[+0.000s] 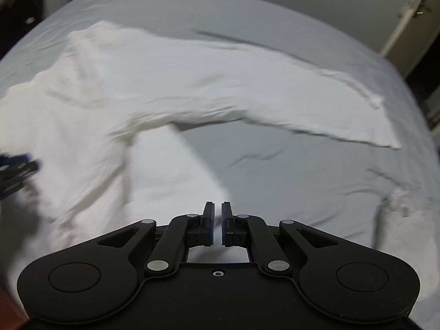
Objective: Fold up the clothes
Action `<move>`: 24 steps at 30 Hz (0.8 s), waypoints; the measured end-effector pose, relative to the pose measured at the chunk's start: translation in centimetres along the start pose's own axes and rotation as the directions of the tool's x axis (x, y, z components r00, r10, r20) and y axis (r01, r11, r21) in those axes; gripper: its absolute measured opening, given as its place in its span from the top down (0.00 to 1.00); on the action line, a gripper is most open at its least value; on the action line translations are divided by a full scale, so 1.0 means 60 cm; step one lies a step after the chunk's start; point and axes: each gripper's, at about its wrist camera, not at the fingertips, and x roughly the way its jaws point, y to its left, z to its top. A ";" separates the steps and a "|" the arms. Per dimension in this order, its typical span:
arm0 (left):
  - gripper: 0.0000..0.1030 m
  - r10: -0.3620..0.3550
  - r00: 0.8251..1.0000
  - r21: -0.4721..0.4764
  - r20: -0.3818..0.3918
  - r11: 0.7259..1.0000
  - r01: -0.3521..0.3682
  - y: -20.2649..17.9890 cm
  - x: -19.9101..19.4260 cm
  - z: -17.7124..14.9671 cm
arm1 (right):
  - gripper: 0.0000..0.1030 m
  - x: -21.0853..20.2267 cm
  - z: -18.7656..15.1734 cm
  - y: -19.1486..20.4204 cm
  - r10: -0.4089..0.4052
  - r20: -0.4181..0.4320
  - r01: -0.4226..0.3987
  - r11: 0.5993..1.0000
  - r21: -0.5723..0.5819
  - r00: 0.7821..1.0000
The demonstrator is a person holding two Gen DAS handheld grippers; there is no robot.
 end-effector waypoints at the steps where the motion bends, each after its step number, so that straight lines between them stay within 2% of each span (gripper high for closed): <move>1: 0.79 0.000 1.000 0.003 0.003 1.000 0.000 -0.001 -0.002 0.000 | 0.96 -0.002 -0.004 0.010 0.021 -0.004 -0.021 1.000 -0.005 1.000; 4: 0.79 0.005 1.000 0.020 0.026 1.000 -0.006 -0.002 -0.013 -0.002 | 0.90 -0.005 -0.017 0.058 0.100 -0.017 -0.100 0.995 -0.020 0.995; 7: 0.78 0.004 0.999 0.021 0.049 1.000 -0.005 0.004 -0.023 -0.001 | 0.79 -0.006 -0.027 0.107 0.159 -0.026 -0.160 0.986 -0.042 0.987; 13: 0.78 -0.013 0.998 -0.008 0.054 1.000 0.013 0.024 -0.035 0.002 | 0.70 -0.016 -0.038 0.174 0.211 -0.038 -0.213 0.973 -0.091 0.977; 17: 0.78 -0.032 0.999 0.001 0.043 0.999 0.032 0.020 -0.031 0.001 | 0.63 -0.010 -0.048 0.196 0.236 -0.052 -0.237 0.971 -0.020 0.970; 20: 0.78 -0.038 0.999 0.015 0.035 0.999 0.037 0.017 -0.027 0.000 | 0.63 0.007 -0.054 0.209 0.253 -0.079 -0.249 0.967 0.057 0.964; 24: 0.78 -0.034 0.999 0.013 0.026 0.999 0.034 0.018 -0.022 -0.002 | 0.63 0.034 -0.063 0.213 0.233 -0.084 -0.218 0.963 0.159 0.969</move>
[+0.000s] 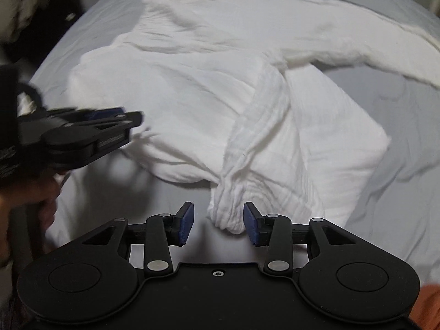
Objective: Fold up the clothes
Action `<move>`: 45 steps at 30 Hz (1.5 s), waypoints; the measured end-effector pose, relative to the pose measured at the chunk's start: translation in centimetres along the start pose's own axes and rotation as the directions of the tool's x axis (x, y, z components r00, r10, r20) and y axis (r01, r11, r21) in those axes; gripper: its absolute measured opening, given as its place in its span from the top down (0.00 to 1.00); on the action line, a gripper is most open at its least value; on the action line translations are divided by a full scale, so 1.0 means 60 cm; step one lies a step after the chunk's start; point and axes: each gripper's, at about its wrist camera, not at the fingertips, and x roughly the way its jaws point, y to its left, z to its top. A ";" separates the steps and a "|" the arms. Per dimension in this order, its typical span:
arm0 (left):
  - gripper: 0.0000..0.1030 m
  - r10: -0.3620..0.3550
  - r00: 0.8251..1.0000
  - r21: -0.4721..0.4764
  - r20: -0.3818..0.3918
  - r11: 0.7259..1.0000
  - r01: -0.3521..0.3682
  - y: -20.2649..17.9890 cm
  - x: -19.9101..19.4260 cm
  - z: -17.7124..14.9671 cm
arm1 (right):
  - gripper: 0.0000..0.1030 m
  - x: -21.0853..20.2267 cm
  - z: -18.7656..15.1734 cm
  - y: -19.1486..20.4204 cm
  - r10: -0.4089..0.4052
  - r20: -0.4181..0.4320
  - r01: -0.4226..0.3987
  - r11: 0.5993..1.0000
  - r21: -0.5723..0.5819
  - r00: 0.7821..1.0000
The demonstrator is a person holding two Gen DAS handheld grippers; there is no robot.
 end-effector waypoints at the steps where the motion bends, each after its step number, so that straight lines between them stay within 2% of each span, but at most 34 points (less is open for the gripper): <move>1: 0.78 -0.001 1.000 -0.003 -0.001 1.000 0.001 0.001 0.001 0.000 | 0.63 0.009 -0.002 -0.004 0.004 -0.004 -0.004 0.999 0.043 1.000; 3: 0.78 -0.005 1.000 -0.008 -0.006 1.000 0.005 0.003 0.006 -0.001 | 0.63 0.026 -0.007 -0.014 -0.003 -0.010 0.004 0.994 0.109 1.000; 4: 0.78 -0.009 1.000 -0.012 -0.012 1.000 0.009 0.004 0.011 -0.002 | 0.69 0.033 -0.009 -0.020 -0.011 -0.006 0.012 0.991 0.136 1.000; 5: 0.78 -0.010 1.000 -0.014 -0.018 1.000 0.010 0.005 0.014 -0.003 | 0.85 0.036 -0.010 -0.029 -0.023 0.007 0.021 0.986 0.163 1.000; 6: 0.78 -0.011 1.000 -0.017 -0.023 1.000 0.010 0.006 0.018 -0.003 | 0.91 0.038 -0.012 -0.035 -0.032 0.018 0.028 0.983 0.183 0.999; 12: 0.78 -0.011 0.999 -0.029 -0.042 1.000 0.010 0.011 0.033 -0.001 | 0.94 -0.005 -0.002 -0.062 -0.072 0.053 0.068 0.995 0.079 0.996; 14: 0.86 0.004 0.999 -0.015 -0.047 1.000 -0.005 0.009 0.036 0.000 | 0.94 -0.027 0.009 -0.072 -0.113 0.077 0.110 0.993 0.034 0.991; 16: 0.89 0.034 0.998 0.007 -0.045 0.999 -0.033 0.007 0.035 0.001 | 0.94 -0.050 0.028 -0.086 -0.172 0.117 0.174 0.985 -0.010 0.978; 17: 0.89 0.040 0.998 0.005 -0.039 0.999 -0.040 0.008 0.034 0.001 | 0.94 -0.063 0.042 -0.093 -0.215 0.147 0.223 0.974 -0.034 0.965; 20: 0.89 0.009 1.000 -0.046 -0.009 0.999 -0.010 0.020 0.026 0.005 | 0.95 -0.083 0.077 -0.106 -0.294 0.210 0.314 0.947 -0.068 0.932; 25: 0.89 -0.001 0.993 -0.095 0.116 0.995 0.012 0.030 -0.003 0.012 | 0.95 -0.092 0.133 -0.121 -0.368 0.284 0.404 0.911 -0.078 0.885; 27: 0.86 -0.038 0.985 -0.115 0.166 0.992 0.058 0.036 -0.016 0.016 | 0.95 -0.086 0.156 -0.119 -0.392 0.322 0.440 0.893 -0.091 0.862; 28: 0.81 -0.049 0.982 -0.118 0.180 0.990 0.071 0.038 -0.019 0.017 | 0.95 -0.082 0.167 -0.117 -0.399 0.339 0.453 0.887 -0.094 0.852; 32: 0.63 -0.090 0.960 -0.102 0.264 0.987 0.121 0.039 -0.039 0.021 | 0.95 -0.070 0.199 -0.118 -0.409 0.363 0.468 0.879 -0.091 0.837; 34: 0.60 -0.104 0.953 -0.084 0.286 0.987 0.133 0.035 -0.044 0.024 | 0.95 -0.060 0.221 -0.119 -0.413 0.378 0.476 0.875 -0.087 0.829; 36: 0.60 -0.137 0.952 -0.067 0.275 0.985 0.161 0.030 -0.039 0.028 | 0.95 -0.044 0.249 -0.122 -0.422 0.399 0.491 0.867 -0.087 0.814; 40: 0.60 -0.136 0.964 -0.040 0.228 0.988 0.148 0.016 -0.013 0.028 | 0.95 -0.014 0.298 -0.131 -0.424 0.406 0.493 0.867 -0.076 0.809; 42: 0.63 -0.128 0.972 -0.029 0.195 0.990 0.136 0.012 0.008 0.031 | 0.95 0.006 0.322 -0.138 -0.415 0.396 0.477 0.876 -0.069 0.819; 45: 0.73 -0.102 0.982 -0.035 0.160 0.993 0.109 0.014 0.033 0.033 | 0.95 0.031 0.344 -0.144 -0.386 0.371 0.443 0.893 -0.081 0.845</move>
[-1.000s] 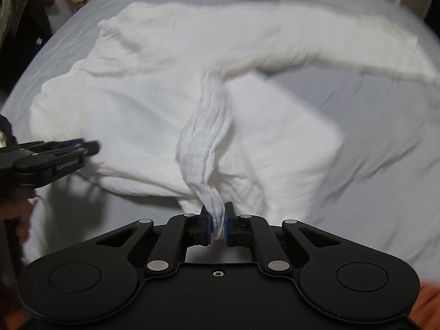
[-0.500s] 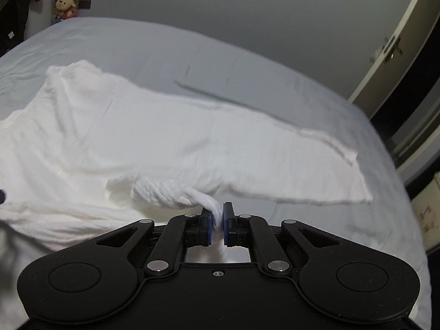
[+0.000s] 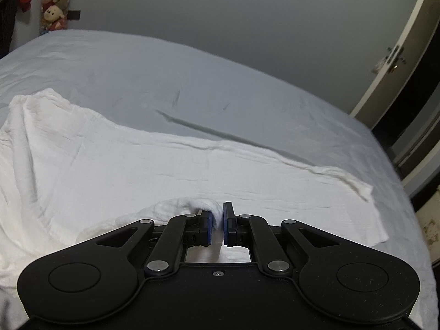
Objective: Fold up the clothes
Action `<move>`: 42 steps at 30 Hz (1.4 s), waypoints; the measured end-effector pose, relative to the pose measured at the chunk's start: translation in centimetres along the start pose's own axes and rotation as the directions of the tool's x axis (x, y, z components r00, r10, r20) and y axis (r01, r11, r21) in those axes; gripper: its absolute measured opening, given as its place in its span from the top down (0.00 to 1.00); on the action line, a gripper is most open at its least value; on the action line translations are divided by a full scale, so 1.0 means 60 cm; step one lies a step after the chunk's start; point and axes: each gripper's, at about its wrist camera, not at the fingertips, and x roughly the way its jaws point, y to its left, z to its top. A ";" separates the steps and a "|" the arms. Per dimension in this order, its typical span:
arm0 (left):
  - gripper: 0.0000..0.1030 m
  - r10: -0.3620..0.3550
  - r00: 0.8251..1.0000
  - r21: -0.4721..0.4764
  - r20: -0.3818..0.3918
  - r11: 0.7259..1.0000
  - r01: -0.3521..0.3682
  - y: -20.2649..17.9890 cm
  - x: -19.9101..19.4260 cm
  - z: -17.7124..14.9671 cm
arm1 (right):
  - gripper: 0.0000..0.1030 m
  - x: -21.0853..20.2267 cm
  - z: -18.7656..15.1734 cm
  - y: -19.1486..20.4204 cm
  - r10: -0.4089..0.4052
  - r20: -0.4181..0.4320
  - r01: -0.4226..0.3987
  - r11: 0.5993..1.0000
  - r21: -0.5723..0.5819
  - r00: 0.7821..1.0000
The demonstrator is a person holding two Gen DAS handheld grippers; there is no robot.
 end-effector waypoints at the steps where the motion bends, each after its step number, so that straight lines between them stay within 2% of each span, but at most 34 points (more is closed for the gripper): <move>1: 0.77 0.013 1.000 -0.003 -0.009 1.000 -0.013 0.003 0.007 -0.001 | 0.94 0.007 0.002 -0.001 0.019 -0.005 -0.019 1.000 0.000 1.000; 3: 0.81 0.029 0.999 -0.010 -0.013 1.000 -0.029 0.008 0.016 0.000 | 0.93 0.009 0.003 -0.002 0.041 -0.006 -0.041 0.999 0.007 0.999; 4: 0.83 0.031 0.999 -0.009 -0.010 0.999 -0.031 0.009 0.015 -0.001 | 0.89 0.008 0.003 -0.005 0.056 -0.004 -0.056 0.998 0.015 0.998; 8: 0.95 0.063 0.998 0.010 0.029 0.998 -0.063 0.005 0.008 0.004 | 0.65 -0.023 -0.001 -0.024 0.107 0.039 -0.108 0.994 0.030 0.994; 13: 1.00 0.086 0.994 -0.055 0.069 0.995 -0.082 0.020 -0.008 0.012 | 0.60 -0.104 -0.036 -0.042 0.176 0.124 -0.186 0.980 0.070 0.977; 16: 1.00 0.088 0.993 -0.103 0.079 0.991 -0.080 0.031 -0.020 0.014 | 0.60 -0.149 -0.082 -0.024 0.251 0.128 -0.259 0.965 0.045 0.959; 20: 0.99 0.091 0.993 -0.119 0.080 0.990 -0.081 0.036 -0.030 0.014 | 0.60 -0.165 -0.151 0.020 0.320 0.056 -0.322 0.946 0.028 0.946; 22: 0.99 0.086 0.993 -0.116 0.076 0.990 -0.077 0.037 -0.032 0.013 | 0.60 -0.153 -0.183 0.040 0.332 0.008 -0.332 0.941 0.066 0.943; 24: 0.99 0.086 0.994 -0.103 0.067 0.992 -0.078 0.036 -0.031 0.011 | 0.60 -0.128 -0.207 0.049 0.343 -0.032 -0.334 0.929 0.159 0.939; 27: 0.96 0.082 0.995 -0.059 0.060 0.995 -0.078 0.030 -0.026 0.009 | 0.60 -0.097 -0.218 0.060 0.348 -0.040 -0.329 0.914 0.236 0.937; 29: 0.82 0.070 0.996 -0.011 0.059 0.998 -0.069 0.021 -0.023 0.009 | 0.60 -0.081 -0.215 0.072 0.346 -0.035 -0.328 0.912 0.245 0.938; 32: 0.67 0.028 0.997 0.057 0.078 0.998 -0.032 0.006 -0.027 0.007 | 0.60 -0.064 -0.211 0.088 0.338 -0.025 -0.320 0.911 0.261 0.941; 35: 0.60 0.011 0.996 0.161 0.092 0.987 -0.026 -0.019 -0.021 0.003 | 0.61 -0.040 -0.210 0.098 0.341 -0.029 -0.317 0.900 0.298 0.940; 36: 0.60 0.037 0.995 0.199 0.092 0.978 -0.054 -0.028 -0.012 -0.001 | 0.63 -0.034 -0.212 0.097 0.344 -0.031 -0.318 0.895 0.313 0.938; 37: 0.62 0.065 0.994 0.222 0.086 0.972 -0.082 -0.031 -0.002 -0.005 | 0.75 -0.032 -0.213 0.094 0.343 -0.029 -0.317 0.893 0.320 0.939; 38: 0.73 0.078 0.995 0.223 0.069 0.970 -0.092 -0.028 0.008 -0.008 | 0.85 -0.027 -0.214 0.095 0.338 -0.022 -0.313 0.893 0.324 0.941; 40: 0.87 0.068 0.997 0.196 0.043 0.978 -0.076 -0.020 0.017 -0.009 | 0.90 -0.025 -0.215 0.093 0.334 -0.013 -0.312 0.891 0.329 0.942; 42: 0.91 0.054 0.997 0.144 0.051 0.988 -0.061 -0.009 0.013 -0.004 | 0.93 -0.032 -0.217 0.082 0.342 -0.004 -0.322 0.888 0.329 0.940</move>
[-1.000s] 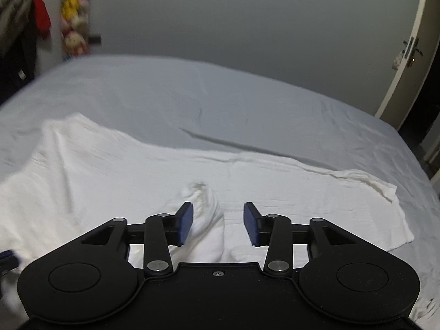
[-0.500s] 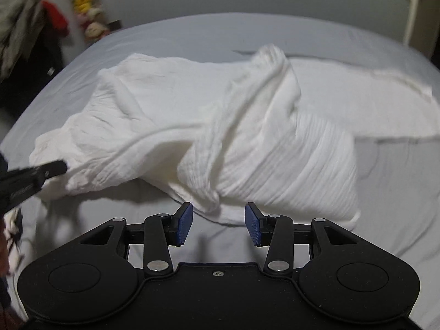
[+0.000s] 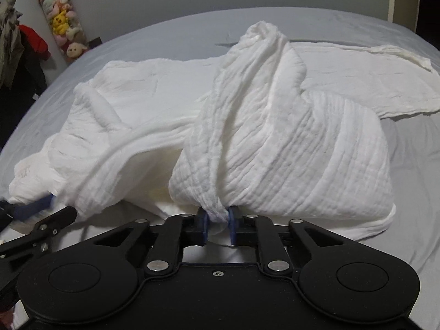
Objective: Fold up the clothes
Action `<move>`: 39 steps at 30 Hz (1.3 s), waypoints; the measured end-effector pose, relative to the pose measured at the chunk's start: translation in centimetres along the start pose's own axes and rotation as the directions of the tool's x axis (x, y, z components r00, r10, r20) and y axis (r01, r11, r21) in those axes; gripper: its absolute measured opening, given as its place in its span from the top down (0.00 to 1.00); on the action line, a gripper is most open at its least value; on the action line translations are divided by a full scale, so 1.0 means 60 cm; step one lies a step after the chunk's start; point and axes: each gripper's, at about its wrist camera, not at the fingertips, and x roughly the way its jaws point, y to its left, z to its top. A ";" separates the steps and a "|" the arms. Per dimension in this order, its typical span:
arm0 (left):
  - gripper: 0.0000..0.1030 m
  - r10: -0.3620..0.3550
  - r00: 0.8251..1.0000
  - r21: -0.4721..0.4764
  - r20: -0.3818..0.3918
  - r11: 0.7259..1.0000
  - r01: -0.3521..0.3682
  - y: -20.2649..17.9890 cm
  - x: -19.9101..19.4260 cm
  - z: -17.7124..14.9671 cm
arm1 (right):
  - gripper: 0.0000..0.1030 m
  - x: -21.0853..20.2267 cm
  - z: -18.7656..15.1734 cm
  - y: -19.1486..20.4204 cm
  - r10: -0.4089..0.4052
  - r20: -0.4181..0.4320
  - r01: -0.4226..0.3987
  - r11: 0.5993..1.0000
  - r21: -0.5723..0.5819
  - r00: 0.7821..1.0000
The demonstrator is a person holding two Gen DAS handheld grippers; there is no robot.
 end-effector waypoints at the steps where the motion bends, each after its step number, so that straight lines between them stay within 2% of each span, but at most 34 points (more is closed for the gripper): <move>1: 0.93 0.011 1.000 -0.002 0.012 1.000 -0.011 0.001 -0.005 0.001 | 0.94 -0.007 0.001 -0.004 0.005 0.002 -0.005 1.000 -0.004 1.000; 5: 0.96 0.059 0.997 -0.034 0.044 0.998 -0.057 0.012 -0.019 0.004 | 0.94 -0.047 0.012 -0.021 0.012 0.010 -0.012 0.999 -0.033 1.000; 9: 0.96 0.117 0.991 -0.103 0.067 0.989 -0.110 0.033 -0.036 0.011 | 0.95 -0.094 0.028 -0.042 -0.015 0.023 0.017 0.998 -0.066 1.000; 10: 0.96 0.130 0.989 -0.124 0.067 0.985 -0.121 0.040 -0.040 0.012 | 0.99 -0.103 0.031 -0.049 -0.029 0.029 0.031 0.997 -0.068 0.999; 15: 0.96 0.116 0.992 -0.190 0.054 0.976 -0.104 0.057 -0.047 0.014 | 0.99 -0.173 0.059 -0.120 -0.158 0.082 0.163 0.985 -0.064 0.984; 17: 0.96 0.122 0.991 -0.177 0.059 0.978 -0.110 0.053 -0.050 0.015 | 0.99 -0.187 0.061 -0.141 -0.153 0.069 0.156 0.987 -0.040 0.986; 19: 0.96 0.125 0.990 -0.166 0.066 0.980 -0.113 0.050 -0.054 0.016 | 0.96 -0.193 0.055 -0.150 -0.113 0.056 0.114 0.993 -0.015 0.992; 21: 0.96 0.124 0.990 -0.164 0.068 0.980 -0.112 0.049 -0.056 0.014 | 0.92 -0.183 0.041 -0.136 -0.062 0.036 0.062 0.998 -0.008 0.997; 23: 0.96 0.121 0.990 -0.165 0.069 0.980 -0.109 0.050 -0.058 0.012 | 0.69 -0.164 0.029 -0.119 -0.009 0.019 0.009 1.000 0.004 1.000; 25: 0.96 0.118 0.990 -0.167 0.071 0.980 -0.105 0.051 -0.058 0.011 | 0.62 -0.143 0.018 -0.100 0.031 0.013 -0.031 0.999 0.016 0.999; 30: 0.96 0.120 0.990 -0.159 0.072 0.981 -0.107 0.049 -0.054 0.013 | 0.62 -0.077 -0.004 -0.046 0.089 -0.016 -0.089 0.995 0.040 0.996; 39: 0.96 0.106 0.993 -0.165 0.052 0.982 -0.096 0.051 -0.038 0.014 | 0.66 -0.017 0.000 -0.015 0.081 -0.018 -0.080 0.994 0.072 0.997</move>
